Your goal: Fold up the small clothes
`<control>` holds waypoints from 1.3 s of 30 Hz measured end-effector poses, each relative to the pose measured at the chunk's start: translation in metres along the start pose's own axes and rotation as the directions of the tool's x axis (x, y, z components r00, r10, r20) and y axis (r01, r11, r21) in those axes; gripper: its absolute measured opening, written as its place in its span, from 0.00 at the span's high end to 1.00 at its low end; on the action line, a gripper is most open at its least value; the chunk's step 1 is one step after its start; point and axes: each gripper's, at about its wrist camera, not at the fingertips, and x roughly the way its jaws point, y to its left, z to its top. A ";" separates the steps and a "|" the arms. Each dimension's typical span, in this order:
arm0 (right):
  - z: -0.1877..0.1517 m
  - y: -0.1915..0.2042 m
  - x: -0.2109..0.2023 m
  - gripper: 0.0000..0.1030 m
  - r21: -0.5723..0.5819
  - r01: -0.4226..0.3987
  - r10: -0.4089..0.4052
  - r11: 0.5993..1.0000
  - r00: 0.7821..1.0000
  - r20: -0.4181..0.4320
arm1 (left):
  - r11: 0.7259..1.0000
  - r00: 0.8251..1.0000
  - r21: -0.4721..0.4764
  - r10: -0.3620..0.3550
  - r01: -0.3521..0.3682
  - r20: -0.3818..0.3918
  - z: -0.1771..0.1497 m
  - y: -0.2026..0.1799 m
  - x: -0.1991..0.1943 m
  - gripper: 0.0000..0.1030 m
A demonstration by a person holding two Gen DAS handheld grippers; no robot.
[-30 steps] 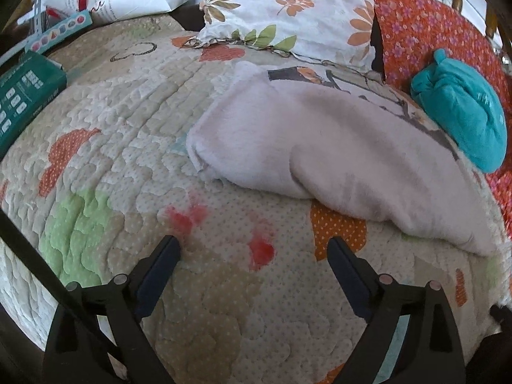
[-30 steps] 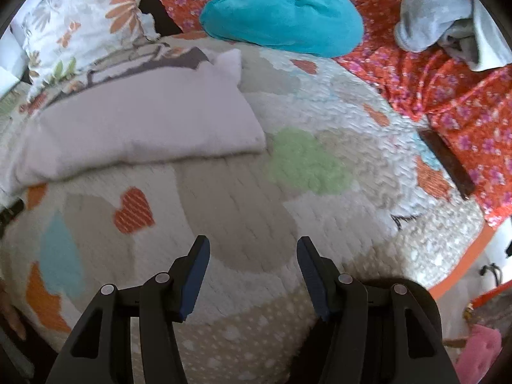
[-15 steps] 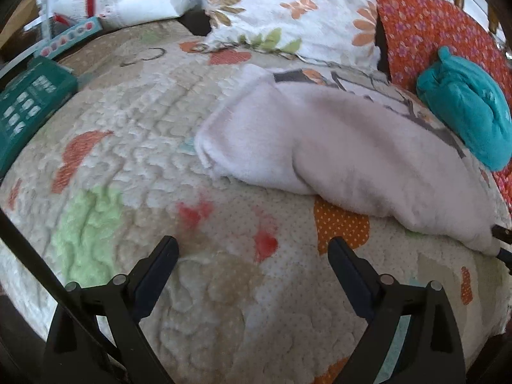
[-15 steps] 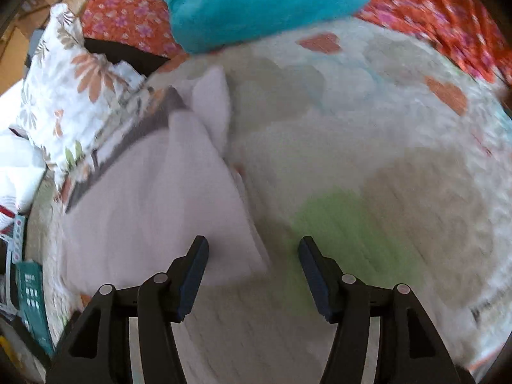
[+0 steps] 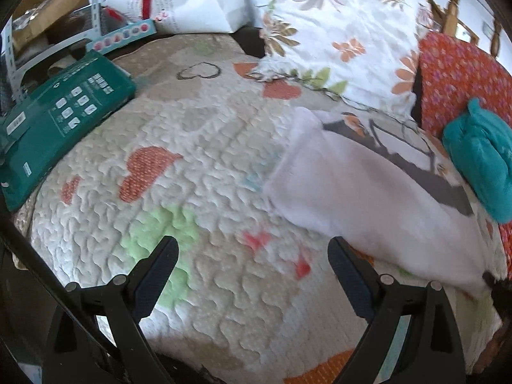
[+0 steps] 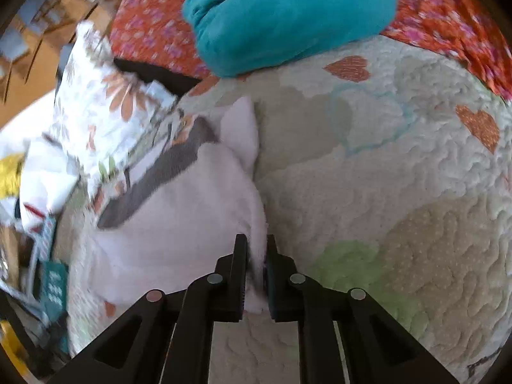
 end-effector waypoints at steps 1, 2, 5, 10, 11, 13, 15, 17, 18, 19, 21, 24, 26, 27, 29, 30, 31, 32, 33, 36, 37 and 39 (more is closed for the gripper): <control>-0.002 0.002 0.001 0.82 -0.009 0.023 -0.023 1.000 1.000 0.007 | 1.000 1.000 -0.010 0.000 0.000 -0.007 0.004 0.003 0.004 0.09; -0.002 0.001 -0.001 0.82 -0.008 0.041 -0.041 0.999 0.999 0.021 | 1.000 1.000 -0.016 -0.001 0.001 -0.014 0.007 0.005 0.006 0.09; 0.000 -0.006 -0.012 0.71 0.007 0.090 -0.090 0.996 0.993 0.072 | 0.999 1.000 -0.040 -0.002 0.001 -0.021 0.017 0.011 0.015 0.09; -0.004 -0.006 -0.036 0.68 0.006 0.174 -0.173 0.985 0.975 0.138 | 0.997 1.000 -0.078 -0.009 0.008 -0.020 0.019 0.015 0.031 0.09; -0.006 0.000 -0.039 0.68 -0.012 0.181 -0.178 0.983 0.974 0.140 | 0.996 1.000 -0.091 -0.014 0.012 -0.026 0.019 0.016 0.037 0.09; -0.008 0.021 -0.039 0.68 -0.080 0.189 -0.177 0.979 0.975 0.136 | 0.990 0.998 -0.137 -0.036 0.029 -0.051 0.020 0.019 0.053 0.09; -0.008 0.047 -0.035 0.68 -0.155 0.188 -0.170 0.970 0.977 0.126 | 0.983 0.995 -0.173 -0.075 0.063 -0.065 0.026 0.020 0.067 0.09; -0.008 0.071 -0.027 0.67 -0.214 0.177 -0.157 0.961 0.982 0.108 | 0.978 0.990 -0.186 -0.114 0.097 -0.086 0.035 0.018 0.086 0.09; -0.010 0.085 -0.022 0.67 -0.243 0.171 -0.151 0.955 0.984 0.097 | 0.976 0.986 -0.189 -0.129 0.109 -0.102 0.039 0.018 0.095 0.11; -0.013 0.094 -0.019 0.67 -0.261 0.168 -0.149 0.951 0.985 0.091 | 0.976 0.983 -0.184 -0.142 0.119 -0.119 0.041 0.018 0.103 0.28; -0.019 0.118 -0.009 0.67 -0.306 0.162 -0.147 0.938 0.987 0.072 | 0.993 0.990 -0.119 -0.040 0.024 -0.135 0.048 0.021 0.108 0.82; -0.028 0.151 0.002 0.67 -0.370 0.132 -0.126 0.920 0.991 0.041 | 0.976 0.988 -0.214 -0.006 -0.027 -0.153 0.047 0.056 0.106 0.99; -0.035 0.179 0.012 0.66 -0.425 0.099 -0.102 0.900 0.995 0.017 | 0.956 0.988 -0.295 -0.048 0.003 -0.148 0.039 0.078 0.096 0.98; -0.041 0.198 0.020 0.65 -0.461 0.077 -0.088 0.884 0.996 -0.002 | 0.951 0.988 -0.310 -0.059 0.011 -0.144 0.035 0.082 0.092 0.97; -0.051 0.229 0.034 0.58 -0.519 0.024 -0.059 0.855 0.997 -0.052 | 0.940 0.987 -0.338 -0.097 0.049 -0.128 0.021 0.089 0.076 0.78; -0.059 0.247 0.043 0.54 -0.548 -0.012 -0.043 0.836 0.995 -0.087 | 0.938 0.987 -0.340 -0.108 0.062 -0.118 0.017 0.089 0.072 0.71; -0.067 0.265 0.052 0.54 -0.576 -0.048 -0.028 0.816 0.992 -0.123 | 0.938 0.989 -0.338 -0.114 0.075 -0.098 0.008 0.087 0.063 0.57; -0.074 0.278 0.059 0.54 -0.595 -0.069 -0.022 0.800 0.989 -0.144 | 0.938 0.990 -0.336 -0.119 0.085 -0.082 0.003 0.087 0.058 0.48; -0.083 0.295 0.069 0.54 -0.622 -0.090 -0.020 0.778 0.986 -0.168 | 0.939 0.990 -0.334 -0.119 0.089 -0.070 -0.003 0.086 0.054 0.45; -0.101 0.336 0.093 0.46 -0.677 -0.113 -0.037 0.727 0.979 -0.203 | 0.934 0.991 -0.340 -0.129 0.107 -0.043 -0.017 0.086 0.046 0.40; -0.104 0.347 0.101 0.41 -0.686 -0.120 -0.042 0.718 0.976 -0.215 | 0.931 0.989 -0.346 -0.140 0.120 -0.035 -0.021 0.088 0.044 0.40; -0.111 0.370 0.117 0.35 -0.701 -0.123 -0.061 0.702 0.971 -0.231 | 0.920 0.987 -0.362 -0.163 0.147 -0.013 -0.023 0.093 0.041 0.38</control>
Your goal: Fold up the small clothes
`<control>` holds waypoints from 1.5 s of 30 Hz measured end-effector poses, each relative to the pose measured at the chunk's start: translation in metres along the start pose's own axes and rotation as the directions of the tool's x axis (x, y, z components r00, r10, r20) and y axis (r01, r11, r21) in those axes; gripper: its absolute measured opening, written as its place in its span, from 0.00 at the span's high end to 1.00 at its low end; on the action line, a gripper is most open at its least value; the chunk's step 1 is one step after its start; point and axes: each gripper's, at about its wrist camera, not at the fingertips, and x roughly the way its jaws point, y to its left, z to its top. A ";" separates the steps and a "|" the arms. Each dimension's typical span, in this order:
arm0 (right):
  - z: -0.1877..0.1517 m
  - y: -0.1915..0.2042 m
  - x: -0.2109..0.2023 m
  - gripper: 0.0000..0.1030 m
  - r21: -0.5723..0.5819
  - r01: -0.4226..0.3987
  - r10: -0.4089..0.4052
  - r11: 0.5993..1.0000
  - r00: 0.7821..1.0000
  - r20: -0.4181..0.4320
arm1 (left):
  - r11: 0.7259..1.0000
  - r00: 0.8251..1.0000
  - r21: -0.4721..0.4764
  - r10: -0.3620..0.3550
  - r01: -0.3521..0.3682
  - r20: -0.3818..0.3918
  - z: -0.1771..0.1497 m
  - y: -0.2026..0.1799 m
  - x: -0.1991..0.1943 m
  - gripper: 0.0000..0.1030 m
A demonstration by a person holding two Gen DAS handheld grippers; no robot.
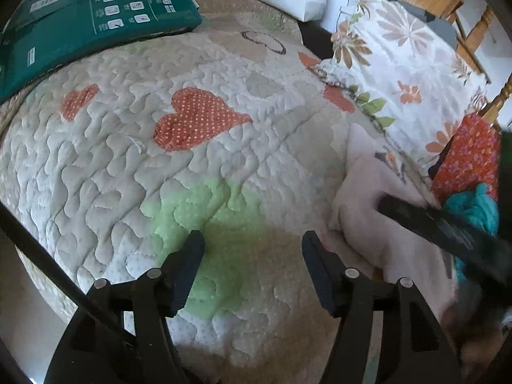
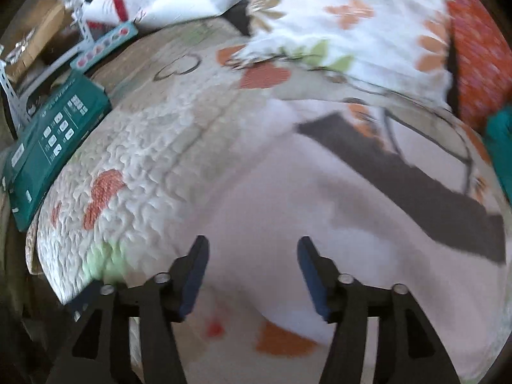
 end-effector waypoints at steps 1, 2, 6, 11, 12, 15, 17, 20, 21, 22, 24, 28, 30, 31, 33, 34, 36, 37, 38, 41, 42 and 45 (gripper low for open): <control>0.008 0.010 0.010 0.33 -0.013 0.011 -0.011 1.000 1.000 -0.018 | 1.000 1.000 -0.010 -0.015 0.015 0.002 0.001 0.003 -0.001 0.37; 0.013 0.018 0.018 0.33 -0.028 0.026 -0.027 0.999 0.999 -0.038 | 0.999 1.000 -0.022 -0.027 0.027 0.004 0.001 0.006 -0.001 0.37; 0.025 0.042 0.067 0.33 -0.129 0.201 -0.218 0.971 0.965 -0.143 | 0.998 0.998 -0.030 -0.055 0.055 0.018 0.000 0.011 -0.002 0.35; 0.029 0.046 0.073 0.57 -0.122 0.270 -0.285 0.955 0.950 -0.127 | 0.999 0.999 -0.007 -0.049 0.049 0.024 -0.001 0.008 0.000 0.34; 0.029 0.046 0.071 0.72 -0.127 0.288 -0.303 0.949 0.946 -0.119 | 0.999 0.999 -0.007 -0.048 0.048 0.025 0.000 0.008 0.000 0.34; 0.028 0.034 0.060 0.84 -0.095 0.265 -0.275 0.959 0.955 -0.113 | 0.999 0.999 0.004 -0.041 0.041 0.027 0.001 0.008 0.001 0.33; 0.031 0.014 0.041 0.85 -0.002 0.205 -0.204 0.979 0.974 -0.101 | 0.999 0.999 0.018 -0.030 0.030 0.031 0.000 0.005 0.001 0.33; 0.038 -0.025 0.000 0.85 0.125 0.136 -0.133 0.983 0.990 -0.037 | 0.999 0.999 0.034 -0.013 0.012 0.029 -0.001 0.001 0.001 0.33; 0.038 -0.044 -0.018 0.85 0.170 0.116 -0.116 0.979 0.993 -0.009 | 0.999 1.000 0.047 -0.008 0.007 0.026 -0.002 -0.001 0.000 0.33; 0.036 -0.066 -0.037 0.85 0.220 0.096 -0.103 0.971 0.994 0.021 | 0.998 1.000 0.061 -0.006 0.005 0.020 -0.003 -0.004 0.000 0.33; 0.024 -0.115 -0.074 0.85 0.314 0.069 -0.098 0.947 0.992 0.077 | 0.996 1.000 0.087 -0.003 0.003 0.003 -0.004 -0.011 -0.002 0.33; -0.035 -0.218 -0.122 0.85 0.497 0.077 -0.154 0.864 0.981 0.116 | 0.991 0.999 0.135 -0.017 0.022 -0.041 -0.011 -0.034 -0.011 0.33; -0.072 -0.258 -0.125 0.85 0.566 0.109 -0.186 0.817 0.979 0.081 | 0.984 0.999 0.172 -0.027 0.035 -0.047 -0.015 -0.051 -0.014 0.33; -0.094 -0.280 -0.119 0.85 0.603 0.134 -0.197 0.786 0.980 0.039 | 0.977 0.998 0.209 -0.035 0.045 -0.053 -0.018 -0.067 -0.015 0.33; -0.125 -0.308 -0.103 0.84 0.648 0.143 -0.176 0.748 0.984 -0.014 | 0.960 0.996 0.271 -0.048 0.065 -0.069 -0.024 -0.094 -0.015 0.33; -0.135 -0.317 -0.098 0.82 0.665 0.130 -0.158 0.735 0.987 -0.018 | 0.953 0.996 0.295 -0.055 0.075 -0.076 -0.027 -0.105 -0.016 0.33; -0.153 -0.328 -0.103 0.81 0.706 0.045 -0.105 0.707 0.994 0.042 | 0.928 0.993 0.358 -0.069 0.097 -0.091 -0.036 -0.131 -0.018 0.33; -0.156 -0.329 -0.108 0.76 0.709 0.020 -0.096 0.705 0.993 0.067 | 0.913 0.993 0.395 -0.071 0.103 -0.095 -0.039 -0.144 -0.019 0.32; -0.157 -0.330 -0.117 0.74 0.707 0.007 -0.097 0.708 0.991 0.087 | 0.896 0.993 0.431 -0.071 0.107 -0.099 -0.043 -0.156 -0.020 0.30; -0.157 -0.327 -0.137 0.73 0.691 -0.001 -0.119 0.723 0.985 0.125 | 0.855 0.991 0.504 -0.078 0.121 -0.105 -0.054 -0.187 -0.018 0.27; -0.158 -0.327 -0.143 0.73 0.686 -0.021 -0.109 0.727 0.983 0.146 | 0.846 0.991 0.519 -0.078 0.124 -0.109 -0.057 -0.196 -0.016 0.27; -0.162 -0.326 -0.146 0.59 0.670 -0.065 -0.081 0.740 0.979 0.185 | 0.826 0.984 0.542 -0.080 0.154 -0.157 -0.067 -0.219 -0.003 0.26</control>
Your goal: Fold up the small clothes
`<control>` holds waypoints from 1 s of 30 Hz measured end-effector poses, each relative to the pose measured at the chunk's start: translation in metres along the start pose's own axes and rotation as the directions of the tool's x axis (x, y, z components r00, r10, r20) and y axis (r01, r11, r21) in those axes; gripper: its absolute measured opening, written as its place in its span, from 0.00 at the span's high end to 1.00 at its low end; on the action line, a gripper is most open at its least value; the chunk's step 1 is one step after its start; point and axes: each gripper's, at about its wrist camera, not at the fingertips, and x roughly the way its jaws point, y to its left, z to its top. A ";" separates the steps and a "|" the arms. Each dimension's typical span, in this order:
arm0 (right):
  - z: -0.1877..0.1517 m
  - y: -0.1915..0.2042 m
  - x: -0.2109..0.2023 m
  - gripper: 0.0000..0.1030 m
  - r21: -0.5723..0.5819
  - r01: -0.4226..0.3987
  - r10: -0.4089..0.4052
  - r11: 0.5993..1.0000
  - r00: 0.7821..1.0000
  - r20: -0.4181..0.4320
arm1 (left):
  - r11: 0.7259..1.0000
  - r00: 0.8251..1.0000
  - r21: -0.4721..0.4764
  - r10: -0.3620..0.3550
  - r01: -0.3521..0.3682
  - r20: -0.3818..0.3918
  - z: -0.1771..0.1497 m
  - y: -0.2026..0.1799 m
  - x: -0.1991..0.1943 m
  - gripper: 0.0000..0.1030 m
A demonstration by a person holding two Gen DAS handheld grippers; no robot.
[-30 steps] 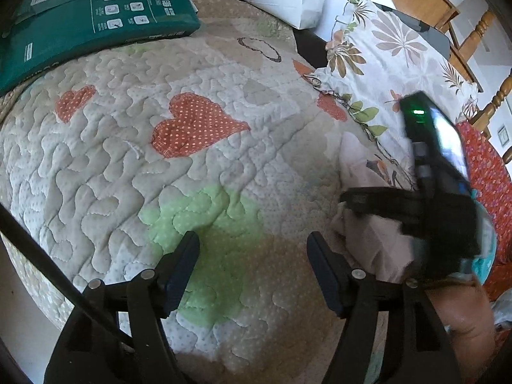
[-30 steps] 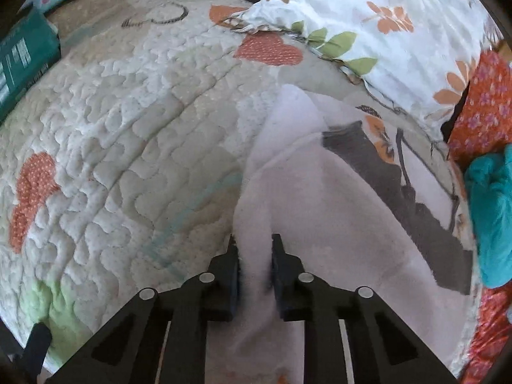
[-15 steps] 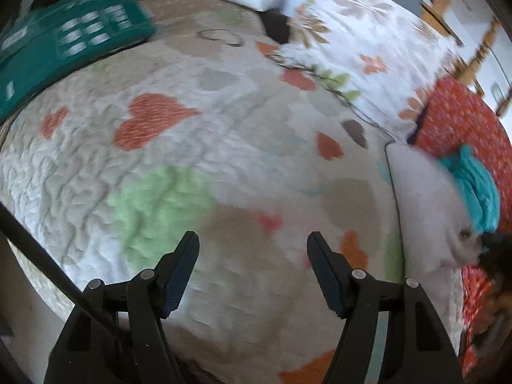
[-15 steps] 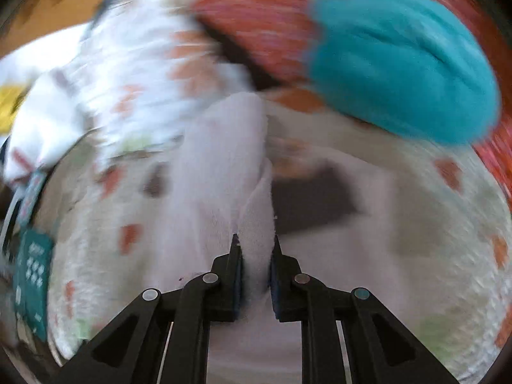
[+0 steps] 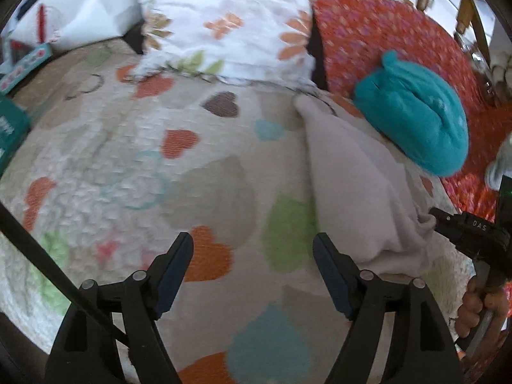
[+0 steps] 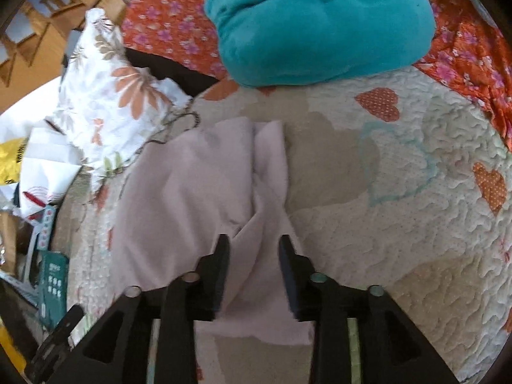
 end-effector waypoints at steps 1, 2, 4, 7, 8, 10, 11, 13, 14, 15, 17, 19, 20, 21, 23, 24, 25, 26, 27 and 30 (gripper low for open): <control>-0.001 0.003 0.001 0.53 -0.004 -0.010 0.010 1.000 1.000 0.001 | 1.000 1.000 -0.001 -0.009 0.009 -0.015 0.001 -0.006 0.005 0.26; -0.003 0.003 0.001 0.52 -0.006 -0.019 0.019 1.000 1.000 -0.001 | 1.000 1.000 -0.003 -0.014 0.014 -0.024 0.001 -0.010 0.009 0.26; -0.011 0.002 0.005 0.50 -0.004 -0.038 0.038 0.999 0.999 -0.023 | 1.000 0.999 0.002 -0.019 0.019 -0.029 0.001 -0.019 0.013 0.26; -0.012 -0.005 0.002 0.49 0.067 -0.080 0.080 0.995 0.997 -0.001 | 0.999 1.000 0.027 -0.019 0.019 -0.014 -0.002 -0.029 0.011 0.26; -0.011 -0.007 -0.003 0.47 0.091 -0.100 0.099 0.991 0.995 0.020 | 0.999 1.000 0.034 -0.015 0.016 -0.012 -0.003 -0.029 0.010 0.26; -0.010 -0.008 -0.012 0.40 0.104 -0.130 0.125 0.986 0.991 0.056 | 0.999 1.000 0.038 -0.007 0.007 -0.019 -0.005 -0.028 0.011 0.26; -0.010 -0.006 -0.016 0.40 0.097 -0.130 0.125 0.987 0.990 0.065 | 1.000 1.000 0.031 -0.004 0.004 -0.026 -0.004 -0.025 0.013 0.26; -0.009 0.003 -0.015 0.40 0.048 -0.114 0.110 0.992 0.992 0.065 | 1.000 0.999 0.001 0.008 -0.008 -0.032 -0.002 -0.018 0.018 0.26; -0.007 0.009 -0.013 0.40 0.018 -0.099 0.098 0.995 0.993 0.061 | 1.000 0.999 -0.017 0.012 -0.012 -0.037 -0.002 -0.015 0.020 0.26; -0.005 0.017 -0.007 0.40 -0.018 -0.069 0.070 0.997 0.996 0.051 | 0.999 0.999 -0.031 0.012 -0.013 -0.041 -0.002 -0.012 0.021 0.26; 0.000 0.028 0.011 0.45 -0.065 -0.029 0.030 0.997 0.999 0.021 | 0.998 0.999 -0.064 0.002 -0.006 -0.053 -0.002 -0.007 0.022 0.26; 0.001 0.030 0.037 0.83 -0.082 0.010 -0.015 0.997 0.998 -0.059 | 0.997 0.999 -0.071 -0.001 -0.002 -0.048 -0.001 -0.007 0.018 0.26; 0.000 0.029 0.046 0.84 -0.080 -0.006 -0.002 0.997 0.995 -0.100 | 0.998 0.999 -0.063 0.005 -0.008 -0.040 0.000 -0.007 0.015 0.26; -0.002 0.027 0.045 0.86 -0.083 -0.022 0.013 0.996 0.994 -0.105 | 0.998 0.999 -0.054 0.011 -0.013 -0.035 0.001 -0.009 0.014 0.26; -0.005 0.020 0.032 0.89 -0.086 -0.029 0.021 0.996 0.995 -0.097 | 0.999 0.999 -0.034 0.023 -0.024 -0.024 0.005 -0.011 0.012 0.26; -0.007 0.012 0.022 0.91 -0.073 -0.028 0.022 0.997 0.996 -0.090 | 0.999 0.999 -0.027 0.023 -0.023 -0.024 0.008 -0.013 0.013 0.26; -0.009 0.006 0.014 0.93 -0.063 -0.024 0.019 0.998 0.996 -0.085 | 0.999 0.999 -0.023 0.021 -0.022 -0.028 0.010 -0.015 0.015 0.26; -0.011 -0.002 0.007 0.93 -0.051 -0.013 0.009 0.999 0.996 -0.084 | 1.000 0.999 -0.023 0.016 -0.016 -0.037 0.012 -0.018 0.020 0.26; -0.015 -0.010 0.002 0.94 -0.038 0.005 -0.009 0.999 0.996 -0.092 | 1.000 0.999 -0.025 0.009 -0.011 -0.044 0.014 -0.020 0.024 0.26; -0.028 -0.022 0.006 0.97 -0.032 0.062 -0.066 0.998 0.989 -0.135 | 0.999 0.996 -0.023 -0.034 0.032 -0.085 0.021 -0.034 0.047 0.25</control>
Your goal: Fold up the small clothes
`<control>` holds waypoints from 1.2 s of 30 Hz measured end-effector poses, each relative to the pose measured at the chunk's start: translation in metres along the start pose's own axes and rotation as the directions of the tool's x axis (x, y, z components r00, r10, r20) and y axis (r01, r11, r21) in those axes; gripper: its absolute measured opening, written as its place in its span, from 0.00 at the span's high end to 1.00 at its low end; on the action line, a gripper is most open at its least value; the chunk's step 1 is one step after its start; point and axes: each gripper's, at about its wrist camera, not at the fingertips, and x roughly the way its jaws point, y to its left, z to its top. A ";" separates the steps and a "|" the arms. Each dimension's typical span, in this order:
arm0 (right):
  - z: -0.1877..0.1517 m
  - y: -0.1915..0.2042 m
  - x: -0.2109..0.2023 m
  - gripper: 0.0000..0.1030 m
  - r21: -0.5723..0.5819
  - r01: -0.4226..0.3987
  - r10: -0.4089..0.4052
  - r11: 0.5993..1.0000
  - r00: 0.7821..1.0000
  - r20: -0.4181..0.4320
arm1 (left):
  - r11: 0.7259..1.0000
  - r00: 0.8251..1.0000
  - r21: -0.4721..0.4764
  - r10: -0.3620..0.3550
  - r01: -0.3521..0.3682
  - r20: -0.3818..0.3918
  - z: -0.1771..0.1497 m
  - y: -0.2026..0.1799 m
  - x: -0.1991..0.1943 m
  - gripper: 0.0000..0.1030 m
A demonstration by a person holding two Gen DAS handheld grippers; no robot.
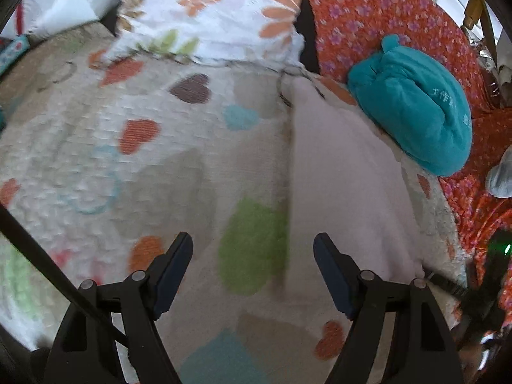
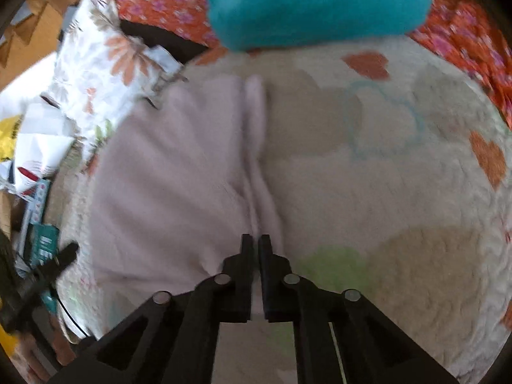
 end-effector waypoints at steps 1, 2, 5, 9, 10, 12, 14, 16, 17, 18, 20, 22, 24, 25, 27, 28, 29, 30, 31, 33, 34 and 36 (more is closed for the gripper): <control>-0.004 -0.002 0.005 0.97 0.006 0.003 -0.003 1.000 1.000 -0.017 | 1.000 1.000 0.010 0.002 -0.002 -0.011 0.002 -0.005 0.009 0.25; -0.008 -0.004 0.010 0.96 0.013 0.003 -0.003 1.000 1.000 -0.024 | 1.000 1.000 0.020 0.016 -0.016 -0.021 0.005 -0.011 0.019 0.25; -0.010 -0.002 0.008 0.96 0.012 0.014 -0.014 1.000 1.000 -0.010 | 0.996 0.997 0.077 0.058 -0.054 -0.052 0.004 -0.022 0.045 0.25; -0.004 0.003 -0.001 0.95 -0.061 0.031 -0.031 0.998 1.000 0.002 | 0.987 0.994 0.151 0.069 -0.055 -0.086 -0.005 -0.027 0.047 0.27; -0.001 0.004 -0.008 0.95 -0.065 0.025 -0.023 0.998 0.999 0.024 | 0.987 0.994 0.156 0.044 -0.028 -0.096 -0.003 -0.024 0.041 0.33; 0.008 0.001 -0.023 0.88 -0.057 0.021 -0.016 0.998 0.997 0.082 | 0.992 0.997 0.122 -0.014 0.022 -0.072 0.002 -0.015 0.026 0.34; 0.022 -0.003 -0.032 0.57 -0.038 0.001 0.004 0.999 0.991 0.133 | 0.997 0.998 0.059 -0.057 0.057 -0.007 0.013 0.000 0.014 0.22; 0.042 -0.005 -0.027 0.29 -0.014 -0.020 0.022 1.000 0.988 0.154 | 0.997 0.996 0.001 -0.081 0.081 0.026 0.026 0.014 0.019 0.13; 0.051 -0.004 -0.021 0.29 -0.010 -0.034 0.035 0.999 0.988 0.152 | 0.995 0.995 -0.019 -0.099 0.099 0.020 0.030 0.019 0.026 0.13; 0.060 -0.002 -0.010 0.29 -0.013 -0.044 0.046 0.999 0.989 0.138 | 0.992 0.992 -0.028 -0.123 0.123 0.005 0.033 0.020 0.034 0.13; 0.075 0.005 0.019 0.29 -0.022 -0.058 0.059 0.998 0.995 0.080 | 0.978 0.976 -0.037 -0.208 0.207 -0.060 0.037 0.018 0.057 0.13; 0.082 0.009 0.046 0.30 -0.019 -0.089 0.089 0.996 0.996 0.027 | 0.958 0.952 -0.063 -0.286 0.281 -0.112 0.034 0.012 0.076 0.13; 0.083 0.015 0.066 0.37 -0.010 -0.086 0.086 0.996 0.996 0.003 | 0.947 0.942 -0.078 -0.317 0.310 -0.111 0.030 0.004 0.081 0.13; 0.082 0.020 0.067 0.61 -0.011 -0.091 0.091 0.996 0.996 0.023 | 0.949 0.942 -0.063 -0.314 0.308 -0.116 0.030 0.000 0.080 0.27; 0.085 0.027 0.067 0.73 0.039 -0.153 0.153 0.988 0.988 0.000 | 0.914 0.899 -0.097 -0.405 0.394 -0.166 0.032 -0.003 0.078 0.68; 0.087 0.033 0.062 0.76 0.034 -0.161 0.160 0.986 0.987 0.008 | 0.922 0.908 -0.102 -0.387 0.374 -0.162 0.037 -0.003 0.070 0.71; 0.089 0.041 0.052 0.77 0.021 -0.196 0.196 0.980 0.980 0.024 | 0.928 0.917 -0.084 -0.371 0.363 -0.144 0.042 -0.003 0.059 0.76; 0.090 0.045 0.041 0.78 0.017 -0.233 0.232 0.972 0.972 0.042 | 0.934 0.925 -0.062 -0.358 0.353 -0.129 0.047 -0.004 0.049 0.79; 0.092 0.049 0.030 0.78 0.012 -0.270 0.268 0.963 0.961 0.066 | 0.939 0.933 -0.038 -0.344 0.342 -0.106 0.054 -0.006 0.034 0.91; 0.092 0.053 0.007 0.78 -0.007 -0.323 0.321 0.946 0.939 0.121 | 0.944 0.941 -0.005 -0.328 0.329 -0.085 0.063 -0.009 0.017 0.96; 0.091 0.053 0.001 0.78 -0.015 -0.320 0.319 0.947 0.938 0.136 | 0.952 0.949 0.012 -0.305 0.307 -0.077 0.065 -0.010 0.012 0.95; 0.089 0.051 0.004 0.78 -0.031 -0.247 0.249 0.969 0.959 0.139 | 0.970 0.970 0.049 -0.236 0.240 -0.062 0.066 -0.014 0.011 0.94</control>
